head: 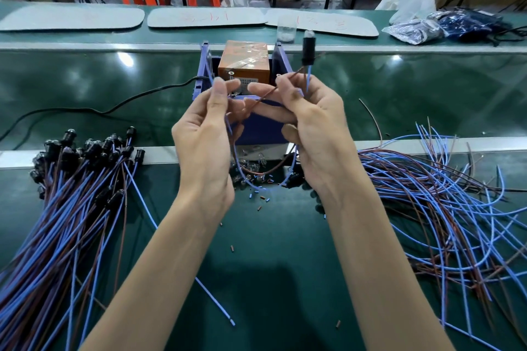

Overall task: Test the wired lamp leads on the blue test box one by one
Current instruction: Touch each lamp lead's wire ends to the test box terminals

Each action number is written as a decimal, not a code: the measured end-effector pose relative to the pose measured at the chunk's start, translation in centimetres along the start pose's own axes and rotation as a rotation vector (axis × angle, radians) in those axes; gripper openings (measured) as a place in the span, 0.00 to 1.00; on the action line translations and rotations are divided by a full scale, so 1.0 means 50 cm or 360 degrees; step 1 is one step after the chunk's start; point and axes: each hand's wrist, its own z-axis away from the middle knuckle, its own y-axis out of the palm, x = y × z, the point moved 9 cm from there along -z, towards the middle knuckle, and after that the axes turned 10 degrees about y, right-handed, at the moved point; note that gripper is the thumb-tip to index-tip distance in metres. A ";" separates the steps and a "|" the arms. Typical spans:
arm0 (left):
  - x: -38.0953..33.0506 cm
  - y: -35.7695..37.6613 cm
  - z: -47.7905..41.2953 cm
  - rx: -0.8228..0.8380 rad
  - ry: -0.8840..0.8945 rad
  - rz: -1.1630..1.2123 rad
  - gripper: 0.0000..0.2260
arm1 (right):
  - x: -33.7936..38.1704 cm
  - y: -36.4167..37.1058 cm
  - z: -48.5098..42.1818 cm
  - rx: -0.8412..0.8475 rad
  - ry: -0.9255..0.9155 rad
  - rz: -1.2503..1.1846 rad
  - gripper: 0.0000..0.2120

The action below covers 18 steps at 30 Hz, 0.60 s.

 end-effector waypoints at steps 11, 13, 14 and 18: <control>0.014 -0.030 -0.017 -0.0147 -0.0031 -0.0125 0.14 | 0.011 -0.064 -0.012 -0.0388 -0.0176 -0.0068 0.05; 0.013 -0.028 -0.021 -0.0098 0.0049 -0.0256 0.16 | 0.009 -0.076 -0.014 -0.0464 -0.0174 -0.0077 0.06; 0.011 -0.026 -0.023 -0.0070 0.0103 -0.0314 0.17 | 0.007 -0.084 -0.016 -0.0494 -0.0166 -0.0084 0.07; 0.002 -0.031 -0.029 -0.0020 0.0281 -0.0458 0.14 | 0.002 -0.102 -0.027 -0.0487 -0.0108 -0.0111 0.10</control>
